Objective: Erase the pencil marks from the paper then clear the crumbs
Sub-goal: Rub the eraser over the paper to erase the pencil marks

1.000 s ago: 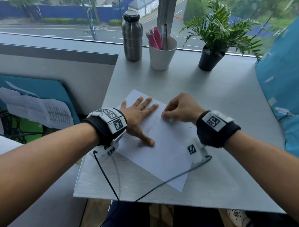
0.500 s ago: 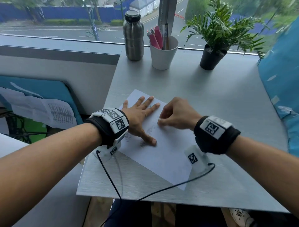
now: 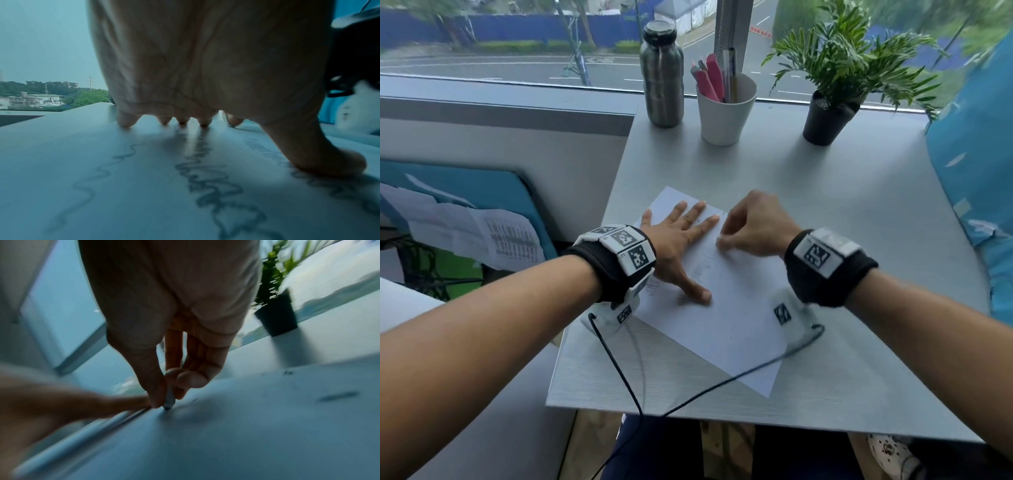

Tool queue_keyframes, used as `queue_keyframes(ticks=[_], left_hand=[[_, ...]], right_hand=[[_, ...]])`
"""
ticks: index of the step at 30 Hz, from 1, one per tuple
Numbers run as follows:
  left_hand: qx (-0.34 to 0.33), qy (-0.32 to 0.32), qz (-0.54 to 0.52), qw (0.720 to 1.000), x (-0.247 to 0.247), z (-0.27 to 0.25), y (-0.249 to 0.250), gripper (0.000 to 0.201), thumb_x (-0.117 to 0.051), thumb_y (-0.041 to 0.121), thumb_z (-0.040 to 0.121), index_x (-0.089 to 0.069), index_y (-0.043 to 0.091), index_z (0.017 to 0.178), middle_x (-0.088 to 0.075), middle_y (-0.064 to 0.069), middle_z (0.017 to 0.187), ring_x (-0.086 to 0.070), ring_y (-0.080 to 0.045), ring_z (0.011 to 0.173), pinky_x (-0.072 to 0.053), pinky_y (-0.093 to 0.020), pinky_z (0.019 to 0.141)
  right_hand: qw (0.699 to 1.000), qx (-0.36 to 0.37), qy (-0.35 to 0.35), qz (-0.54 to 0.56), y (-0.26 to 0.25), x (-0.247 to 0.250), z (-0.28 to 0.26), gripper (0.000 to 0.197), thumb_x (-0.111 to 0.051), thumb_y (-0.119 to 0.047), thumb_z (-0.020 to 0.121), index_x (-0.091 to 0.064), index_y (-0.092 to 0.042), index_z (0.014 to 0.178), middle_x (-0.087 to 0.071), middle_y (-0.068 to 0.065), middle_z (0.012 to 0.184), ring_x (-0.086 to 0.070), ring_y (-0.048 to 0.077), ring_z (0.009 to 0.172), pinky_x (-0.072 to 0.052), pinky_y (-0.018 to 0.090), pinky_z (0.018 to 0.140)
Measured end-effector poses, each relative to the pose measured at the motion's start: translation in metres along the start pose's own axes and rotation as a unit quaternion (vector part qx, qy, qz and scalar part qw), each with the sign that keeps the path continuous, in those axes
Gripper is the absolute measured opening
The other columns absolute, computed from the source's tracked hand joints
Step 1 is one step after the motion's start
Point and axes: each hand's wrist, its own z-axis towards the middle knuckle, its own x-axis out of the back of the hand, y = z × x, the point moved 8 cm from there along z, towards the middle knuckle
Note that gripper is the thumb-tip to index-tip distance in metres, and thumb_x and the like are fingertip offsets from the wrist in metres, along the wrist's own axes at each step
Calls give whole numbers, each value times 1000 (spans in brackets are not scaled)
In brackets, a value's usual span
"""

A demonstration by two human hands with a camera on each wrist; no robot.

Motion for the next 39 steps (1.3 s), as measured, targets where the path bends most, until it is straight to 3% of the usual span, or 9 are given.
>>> queue_keyframes(ticks=[6,10,14,18,21,26,31,35,39], left_hand=[[-2,4,0,1000,0,2,0,141,-68,86,50,27,44,146,38,15,154,33,-15,143,9,-67,113],[-3,-1,7,1000,-2,2,-2,142,-66,88,50,28,43,146,40,15,153,35,-15,142,9,-67,113],[-2,3,9,1000,0,3,0,142,-66,88,50,28,42,147,38,14,154,34,-16,143,8,-67,113],[-2,3,12,1000,-2,3,-2,143,-65,88,51,29,40,146,39,14,153,34,-16,143,9,-66,113],[-4,7,3,1000,-3,5,-2,143,-65,90,48,28,43,147,38,15,154,33,-16,143,9,-68,113],[-5,3,-1,1000,-5,5,-4,144,-64,91,47,32,43,143,41,16,152,36,-15,142,11,-66,113],[-4,11,1,1000,-3,5,-3,147,-64,91,48,29,36,148,39,15,153,34,-15,143,11,-66,113],[-6,13,-1,1000,-3,4,-3,148,-64,90,48,30,34,147,39,16,153,35,-13,142,12,-64,114],[-4,15,-4,1000,-2,5,-1,149,-64,90,48,29,33,149,37,16,154,33,-14,143,11,-65,113]], right_hand=[[998,-32,36,28,12,16,13,11,-82,-22,68,-80,-15,75,-72,-1,66,-57,-1,50,-47,16,58],[999,26,-29,-12,-8,-11,-2,10,-82,-24,67,-79,-18,75,-72,-4,67,-59,-3,54,-47,11,55],[998,-35,32,31,11,15,16,11,-83,-22,67,-80,-15,75,-72,-1,66,-57,-3,48,-49,19,60],[999,27,-38,-11,-9,-11,-1,11,-83,-24,67,-79,-18,75,-72,-4,68,-61,-2,56,-49,13,57],[999,-22,22,15,9,14,15,11,-82,-23,68,-80,-16,76,-72,-2,66,-56,-8,47,-45,10,54],[998,49,-38,-26,-19,-14,-4,10,-82,-22,67,-79,-15,73,-73,0,67,-62,5,59,-46,13,54],[999,12,39,-23,-5,12,15,12,-80,-22,71,-80,-13,78,-74,3,73,-65,10,68,-50,19,65],[997,57,-35,-36,-19,-12,2,12,-81,-23,69,-80,-14,76,-73,0,69,-62,5,60,-46,10,54],[999,4,44,-7,1,16,21,10,-81,-24,70,-80,-16,77,-72,-1,69,-60,4,61,-41,8,54]])
